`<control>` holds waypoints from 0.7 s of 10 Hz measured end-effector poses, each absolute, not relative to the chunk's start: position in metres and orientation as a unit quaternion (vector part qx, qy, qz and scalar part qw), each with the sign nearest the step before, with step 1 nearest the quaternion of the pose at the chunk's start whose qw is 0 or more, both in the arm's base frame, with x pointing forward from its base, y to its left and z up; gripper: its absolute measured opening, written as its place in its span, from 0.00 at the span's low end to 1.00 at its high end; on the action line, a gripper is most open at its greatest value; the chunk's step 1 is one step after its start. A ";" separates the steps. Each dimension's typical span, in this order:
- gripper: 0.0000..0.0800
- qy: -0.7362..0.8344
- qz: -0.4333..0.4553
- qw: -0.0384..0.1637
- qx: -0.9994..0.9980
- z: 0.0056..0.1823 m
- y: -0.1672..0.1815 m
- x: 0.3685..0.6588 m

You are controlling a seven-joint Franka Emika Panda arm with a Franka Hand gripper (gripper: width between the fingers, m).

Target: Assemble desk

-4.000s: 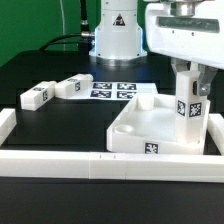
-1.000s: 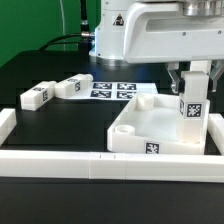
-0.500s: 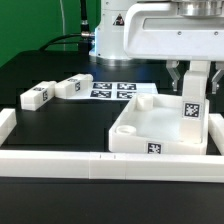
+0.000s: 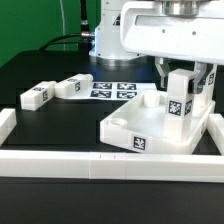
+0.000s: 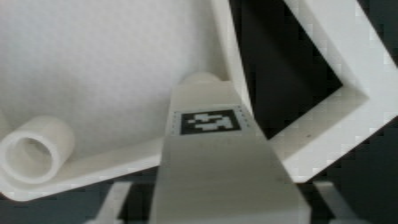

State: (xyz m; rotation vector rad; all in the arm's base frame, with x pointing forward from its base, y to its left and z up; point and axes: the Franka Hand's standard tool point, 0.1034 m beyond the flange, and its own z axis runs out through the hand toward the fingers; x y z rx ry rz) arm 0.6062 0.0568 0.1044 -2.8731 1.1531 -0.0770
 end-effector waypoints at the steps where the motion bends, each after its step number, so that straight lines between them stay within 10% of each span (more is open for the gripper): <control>1: 0.37 0.374 -0.025 0.021 -0.927 0.105 0.055 0.606; 2: 0.37 0.375 -0.024 0.021 -0.927 0.104 0.055 0.606; 4: 0.70 0.375 -0.024 0.021 -0.927 0.104 0.055 0.606; 7: 0.81 0.374 -0.024 0.021 -0.927 0.104 0.056 0.606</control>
Offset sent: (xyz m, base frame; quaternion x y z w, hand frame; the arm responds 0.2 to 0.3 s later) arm 0.0000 0.0000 0.0000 0.0000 0.0000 0.0000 1.0000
